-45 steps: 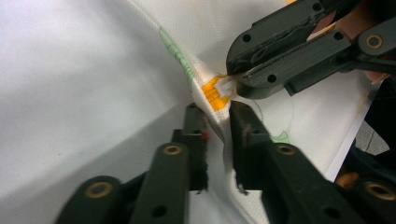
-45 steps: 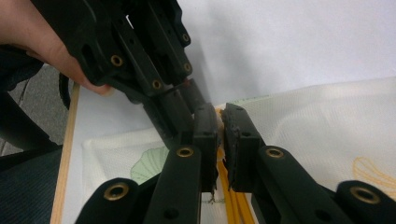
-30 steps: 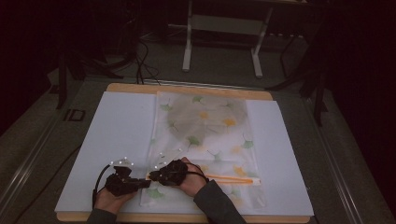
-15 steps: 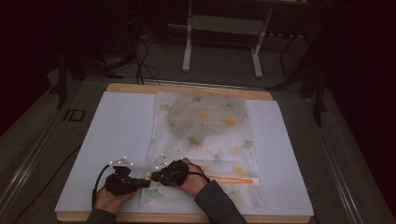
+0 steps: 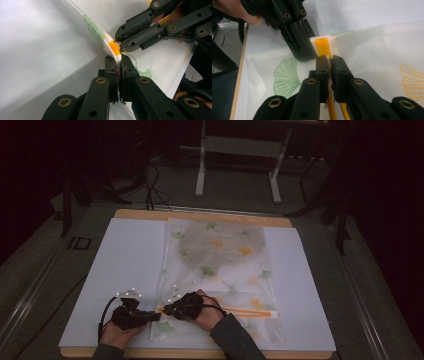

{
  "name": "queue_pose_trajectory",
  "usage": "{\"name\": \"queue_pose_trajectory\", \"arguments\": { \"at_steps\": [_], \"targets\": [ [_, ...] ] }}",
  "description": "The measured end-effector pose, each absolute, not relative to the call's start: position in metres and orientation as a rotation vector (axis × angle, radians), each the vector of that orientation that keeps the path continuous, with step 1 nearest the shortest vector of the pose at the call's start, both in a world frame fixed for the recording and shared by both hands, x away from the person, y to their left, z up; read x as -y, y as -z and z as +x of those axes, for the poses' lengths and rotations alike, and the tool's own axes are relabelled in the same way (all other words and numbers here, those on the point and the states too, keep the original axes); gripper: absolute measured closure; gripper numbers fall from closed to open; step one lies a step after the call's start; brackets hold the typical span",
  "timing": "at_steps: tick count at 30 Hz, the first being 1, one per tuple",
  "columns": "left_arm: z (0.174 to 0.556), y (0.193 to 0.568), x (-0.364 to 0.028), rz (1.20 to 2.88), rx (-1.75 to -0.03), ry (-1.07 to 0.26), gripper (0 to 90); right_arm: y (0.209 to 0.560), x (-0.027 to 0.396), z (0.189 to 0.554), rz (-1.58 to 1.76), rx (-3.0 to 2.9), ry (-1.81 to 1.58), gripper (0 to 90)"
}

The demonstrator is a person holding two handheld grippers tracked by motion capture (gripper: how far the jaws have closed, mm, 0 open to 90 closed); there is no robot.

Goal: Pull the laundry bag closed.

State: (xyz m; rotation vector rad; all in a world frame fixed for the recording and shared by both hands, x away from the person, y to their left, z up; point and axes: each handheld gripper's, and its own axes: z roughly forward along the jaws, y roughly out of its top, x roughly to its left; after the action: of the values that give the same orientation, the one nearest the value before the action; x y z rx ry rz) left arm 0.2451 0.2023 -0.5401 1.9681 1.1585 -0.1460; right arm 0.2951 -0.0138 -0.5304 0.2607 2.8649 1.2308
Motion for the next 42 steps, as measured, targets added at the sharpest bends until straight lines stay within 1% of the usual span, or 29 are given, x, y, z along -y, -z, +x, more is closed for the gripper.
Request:
{"name": "queue_pose_trajectory", "arguments": {
  "at_steps": [13,42],
  "targets": [
    [0.245,0.540,-0.204,1.962,-1.158,0.144,86.8,0.532,0.020,0.296,0.269,-2.874,-1.188,84.9],
    [0.244,0.540,-0.206,1.956,-1.163,0.143,86.9,0.532,0.048,0.300,0.312,-2.884,-1.115,84.9]
  ]
}}
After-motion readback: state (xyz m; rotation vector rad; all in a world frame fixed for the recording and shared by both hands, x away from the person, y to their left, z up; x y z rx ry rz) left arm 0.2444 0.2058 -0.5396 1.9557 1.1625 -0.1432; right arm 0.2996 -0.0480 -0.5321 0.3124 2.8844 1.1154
